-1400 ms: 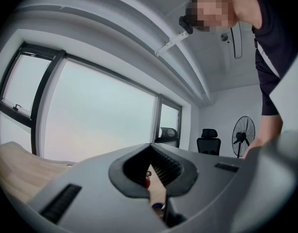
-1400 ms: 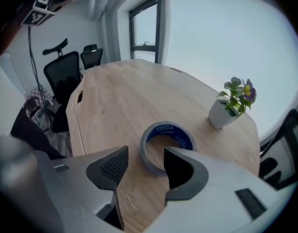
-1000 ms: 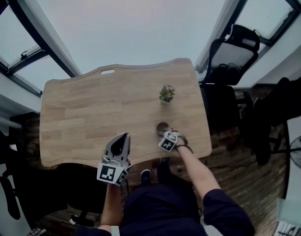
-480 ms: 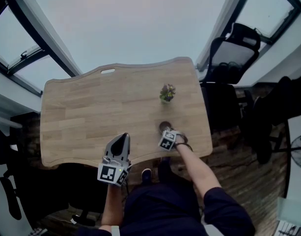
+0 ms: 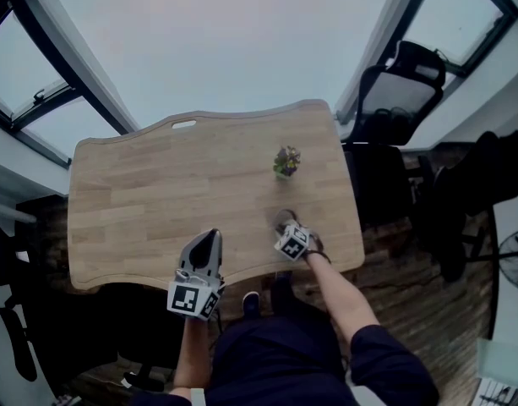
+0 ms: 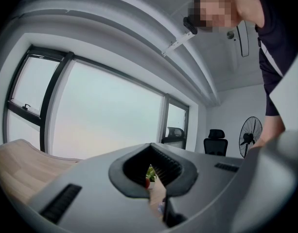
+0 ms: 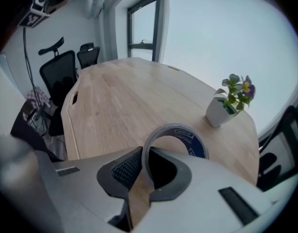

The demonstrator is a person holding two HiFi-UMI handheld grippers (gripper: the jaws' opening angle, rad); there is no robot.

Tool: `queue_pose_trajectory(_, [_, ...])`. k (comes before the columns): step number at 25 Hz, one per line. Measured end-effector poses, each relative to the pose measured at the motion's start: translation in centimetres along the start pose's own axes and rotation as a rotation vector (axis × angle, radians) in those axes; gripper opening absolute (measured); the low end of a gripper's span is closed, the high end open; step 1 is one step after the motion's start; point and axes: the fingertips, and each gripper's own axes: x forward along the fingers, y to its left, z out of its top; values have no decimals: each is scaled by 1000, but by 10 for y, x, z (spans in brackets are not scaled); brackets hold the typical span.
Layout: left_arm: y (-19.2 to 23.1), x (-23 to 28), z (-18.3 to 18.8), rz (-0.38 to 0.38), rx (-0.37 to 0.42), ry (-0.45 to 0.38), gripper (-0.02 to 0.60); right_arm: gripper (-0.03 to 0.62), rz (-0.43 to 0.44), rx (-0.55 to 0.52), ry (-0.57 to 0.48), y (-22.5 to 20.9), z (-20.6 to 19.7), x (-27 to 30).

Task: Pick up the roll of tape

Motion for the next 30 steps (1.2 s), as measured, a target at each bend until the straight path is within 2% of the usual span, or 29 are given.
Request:
queue_pose_trajectory(3, [4,0,1,-5,-8,-4,6,40,-39,102,-101,-12,20,-19])
queue_pose_trajectory(8, [2,8,2,-32,-18,-5,6,40,-22,235,-246,-16,46,-43])
queue_pose_trajectory(15, [-8,17,10,-81,-4,-22,6,40,-66,299,-412,-28,63,-84])
queue_pose_trajectory(19, [-7,21,12,-91,-5,-22,6,40,-114,350,-455,-40,57,-92])
queue_pose_trajectory(26, [-11,27,8,-103,3,-26,6,40,-180,383,-567,-52,69,-132])
queue_pose_trajectory(30, [-8,30,5,-90,-2,-25,6,40,-240,392,-709,-58,78,-168])
